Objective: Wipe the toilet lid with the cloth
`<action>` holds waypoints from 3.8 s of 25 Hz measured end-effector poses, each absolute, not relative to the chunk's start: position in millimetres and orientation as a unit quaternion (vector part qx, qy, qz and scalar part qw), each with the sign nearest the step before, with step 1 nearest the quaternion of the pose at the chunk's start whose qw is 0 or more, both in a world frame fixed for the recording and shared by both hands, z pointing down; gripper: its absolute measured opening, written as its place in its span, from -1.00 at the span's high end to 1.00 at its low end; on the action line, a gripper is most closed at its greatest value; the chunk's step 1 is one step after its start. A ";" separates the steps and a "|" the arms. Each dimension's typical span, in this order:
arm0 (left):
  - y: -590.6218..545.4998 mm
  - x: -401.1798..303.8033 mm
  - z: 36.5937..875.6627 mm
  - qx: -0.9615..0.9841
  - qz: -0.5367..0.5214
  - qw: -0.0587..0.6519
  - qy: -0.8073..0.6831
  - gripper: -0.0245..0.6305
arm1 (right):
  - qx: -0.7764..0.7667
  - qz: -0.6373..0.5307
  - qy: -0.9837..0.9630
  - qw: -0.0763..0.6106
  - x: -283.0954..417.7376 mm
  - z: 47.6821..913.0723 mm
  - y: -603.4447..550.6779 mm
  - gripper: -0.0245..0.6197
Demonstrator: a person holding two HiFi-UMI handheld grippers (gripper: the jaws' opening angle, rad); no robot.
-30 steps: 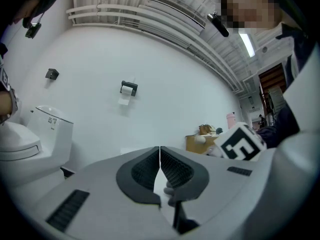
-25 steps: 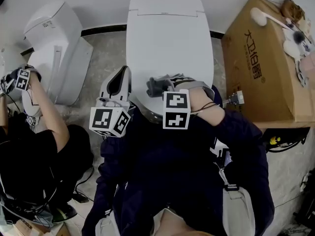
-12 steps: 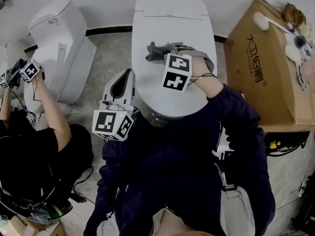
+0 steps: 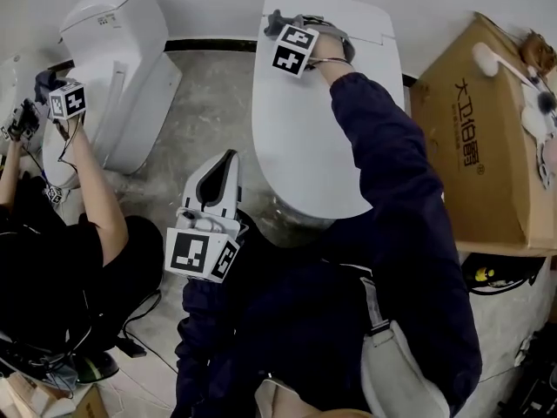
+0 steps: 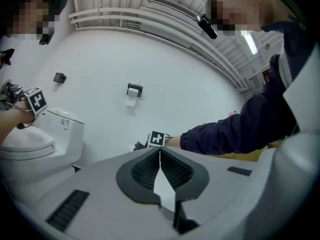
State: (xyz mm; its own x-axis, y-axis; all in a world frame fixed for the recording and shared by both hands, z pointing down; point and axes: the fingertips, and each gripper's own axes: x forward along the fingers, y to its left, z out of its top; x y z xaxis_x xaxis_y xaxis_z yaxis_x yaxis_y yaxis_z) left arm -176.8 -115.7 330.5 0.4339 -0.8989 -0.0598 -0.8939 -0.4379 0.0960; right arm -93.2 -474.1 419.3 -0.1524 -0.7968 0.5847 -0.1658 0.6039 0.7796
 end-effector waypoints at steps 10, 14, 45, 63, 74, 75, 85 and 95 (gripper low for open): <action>-118.2 -187.5 338.9 0.840 -0.048 0.031 -0.539 0.87 | 0.268 -0.232 -0.715 0.603 -95.1 444.9 -443.6 0.69; -126.6 -180.5 333.3 0.842 -0.054 0.025 -0.536 0.87 | 0.238 -0.210 -0.725 0.611 -92.0 449.9 -382.3 0.69; -126.0 -182.1 316.6 0.851 -0.065 0.014 -0.521 0.87 | 0.317 -0.258 -0.747 0.524 -107.2 395.2 -360.4 0.68; -106.4 -222.6 341.1 0.826 -0.049 0.039 -0.560 0.87 | 0.300 -0.223 -0.718 0.588 -118.7 442.3 -467.8 0.69; -123.5 -223.2 327.6 0.829 -0.067 0.032 -0.555 0.87 | 0.222 -0.261 -0.709 0.616 -125.5 454.9 -298.3 0.69; -124.6 -222.5 326.8 0.830 -0.067 0.031 -0.553 0.87 | 0.215 -0.264 -0.712 0.614 -125.5 455.7 -280.4 0.69; -136.2 -206.3 321.4 0.843 -0.076 0.025 -0.531 0.87 | 0.143 -0.253 -0.746 0.599 -113.8 464.1 -136.0 0.69; -140.4 -184.0 308.0 0.852 -0.076 0.013 -0.518 0.87 | 0.204 -0.268 -0.750 0.570 -96.6 434.7 -167.4 0.69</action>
